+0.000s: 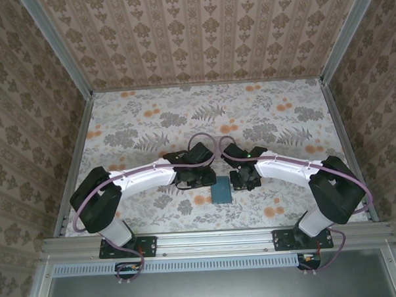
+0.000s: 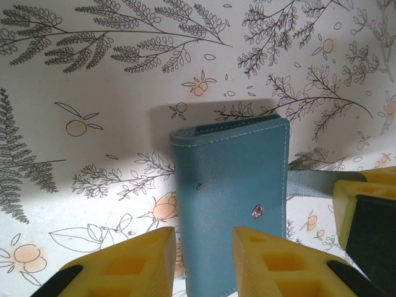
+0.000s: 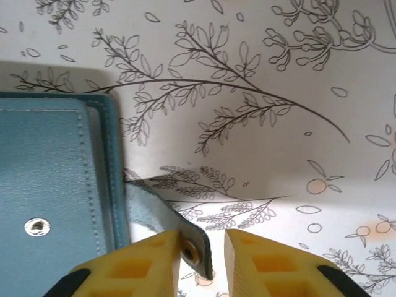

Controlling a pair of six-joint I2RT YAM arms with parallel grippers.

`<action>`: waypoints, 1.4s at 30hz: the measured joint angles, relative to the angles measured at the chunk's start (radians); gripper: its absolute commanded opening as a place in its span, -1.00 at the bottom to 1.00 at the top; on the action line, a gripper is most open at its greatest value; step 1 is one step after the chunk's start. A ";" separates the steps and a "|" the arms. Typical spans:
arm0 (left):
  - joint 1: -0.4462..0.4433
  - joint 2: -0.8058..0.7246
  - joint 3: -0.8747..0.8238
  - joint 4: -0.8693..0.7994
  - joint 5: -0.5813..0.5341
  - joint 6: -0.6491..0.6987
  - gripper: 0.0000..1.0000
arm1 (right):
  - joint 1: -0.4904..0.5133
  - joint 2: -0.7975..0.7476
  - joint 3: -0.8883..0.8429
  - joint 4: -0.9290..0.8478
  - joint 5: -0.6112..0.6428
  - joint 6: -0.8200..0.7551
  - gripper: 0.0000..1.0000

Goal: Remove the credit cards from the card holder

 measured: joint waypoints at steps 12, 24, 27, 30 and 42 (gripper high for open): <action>-0.032 0.058 0.085 -0.080 -0.030 0.028 -0.33 | -0.038 -0.066 -0.103 0.089 -0.068 0.004 -0.91; -0.106 0.212 0.304 -0.267 -0.107 0.101 -0.01 | -0.089 -0.176 -0.252 0.266 -0.195 0.080 -1.00; -0.120 0.248 0.341 -0.306 -0.117 0.119 0.19 | -0.106 -0.192 -0.278 0.304 -0.222 0.095 -1.00; -0.132 0.278 0.371 -0.340 -0.127 0.131 0.36 | -0.118 -0.198 -0.293 0.322 -0.241 0.106 -1.00; -0.143 0.321 0.428 -0.411 -0.149 0.146 0.52 | -0.140 -0.216 -0.312 0.341 -0.264 0.109 -1.00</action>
